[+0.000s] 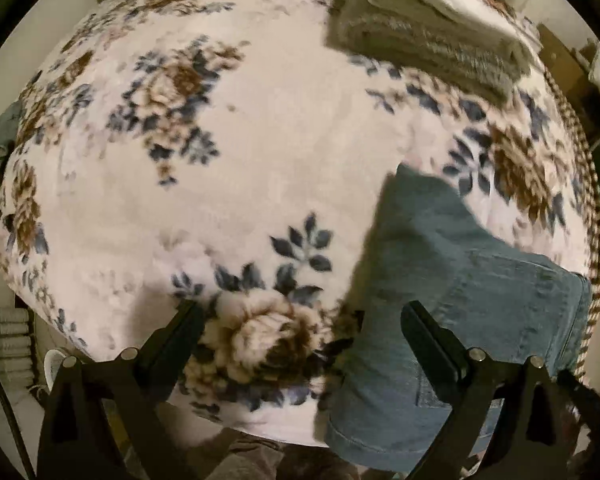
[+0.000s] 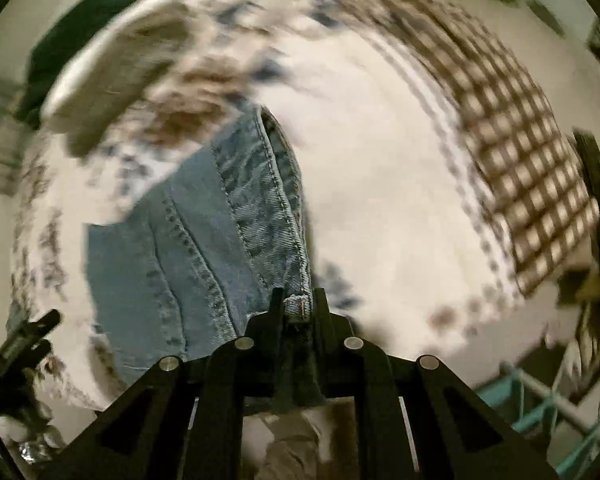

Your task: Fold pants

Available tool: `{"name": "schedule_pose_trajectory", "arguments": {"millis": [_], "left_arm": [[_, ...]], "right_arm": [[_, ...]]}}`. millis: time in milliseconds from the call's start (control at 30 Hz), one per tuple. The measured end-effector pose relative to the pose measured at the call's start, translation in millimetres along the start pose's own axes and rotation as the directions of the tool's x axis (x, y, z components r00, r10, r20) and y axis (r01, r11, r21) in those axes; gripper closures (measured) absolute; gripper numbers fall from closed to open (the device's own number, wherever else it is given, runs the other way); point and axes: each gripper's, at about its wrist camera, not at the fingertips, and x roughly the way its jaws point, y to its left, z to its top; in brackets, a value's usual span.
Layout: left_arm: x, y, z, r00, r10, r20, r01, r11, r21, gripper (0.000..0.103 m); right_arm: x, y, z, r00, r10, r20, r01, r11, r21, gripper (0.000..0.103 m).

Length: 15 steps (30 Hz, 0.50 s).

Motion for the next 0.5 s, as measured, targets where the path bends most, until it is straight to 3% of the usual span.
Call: {"name": "schedule_pose_trajectory", "arguments": {"millis": [67, 100, 167, 200, 233, 300, 367, 433, 467, 500], "left_arm": [[12.1, -8.5, -1.5, 1.0, -0.009, -0.028, 0.009, 1.0, 0.009, 0.003], [15.9, -11.4, -2.3, 0.999, -0.015, -0.038, 0.015, 1.0, 0.013, 0.003], [21.1, -17.5, -1.2, 0.999, -0.022, -0.048, 0.022, 1.0, 0.018, 0.003], [22.2, -19.8, 0.2, 0.998, -0.026, -0.049, 0.027, 0.999, 0.019, 0.003], [22.9, -22.1, 2.2, 0.998, -0.033, -0.046, 0.033, 0.999, 0.02, 0.003], [24.7, -27.3, 8.5, 0.999, -0.037, -0.036, 0.038, 0.999, 0.019, 0.003], [28.2, -32.3, 16.4, 0.998, -0.047, -0.032, 0.048, 0.999, 0.017, 0.003], [33.3, -39.6, 27.2, 0.998, -0.049, -0.029, 0.05, 0.999, 0.019, 0.003], [35.7, -42.4, 32.5, 0.999, -0.045, -0.025, 0.046, 0.999, 0.021, 0.003], [38.7, -45.7, 40.0, 0.999, -0.047, -0.017, 0.048, 0.999, 0.027, 0.003]], "right_arm": [[19.8, -11.9, 2.8, 0.996, 0.014, -0.089, -0.014, 1.0, -0.001, 0.074], [21.7, -12.0, 6.1, 0.995, 0.009, -0.099, -0.009, 1.0, -0.005, 0.063], [15.5, -13.0, 18.5, 0.995, 0.024, -0.094, -0.025, 1.0, -0.013, 0.052], [6.9, -11.0, 26.2, 0.996, 0.058, -0.067, -0.06, 0.998, -0.017, 0.024], [-0.3, -8.5, 33.1, 0.996, 0.081, -0.036, -0.082, 0.996, -0.027, 0.003], [-7.8, -1.6, 50.6, 0.991, 0.136, 0.009, -0.135, 0.989, -0.064, 0.003], [6.5, 3.3, 67.6, 0.987, 0.155, -0.029, -0.157, 0.986, -0.055, 0.003], [34.8, 1.3, 83.0, 0.967, 0.233, -0.099, -0.232, 0.972, 0.015, 0.006], [47.6, 2.5, 87.0, 0.957, 0.259, -0.131, -0.256, 0.966, 0.044, 0.012], [56.8, 2.6, 89.0, 0.946, 0.29, -0.145, -0.284, 0.957, 0.064, 0.044]]}}
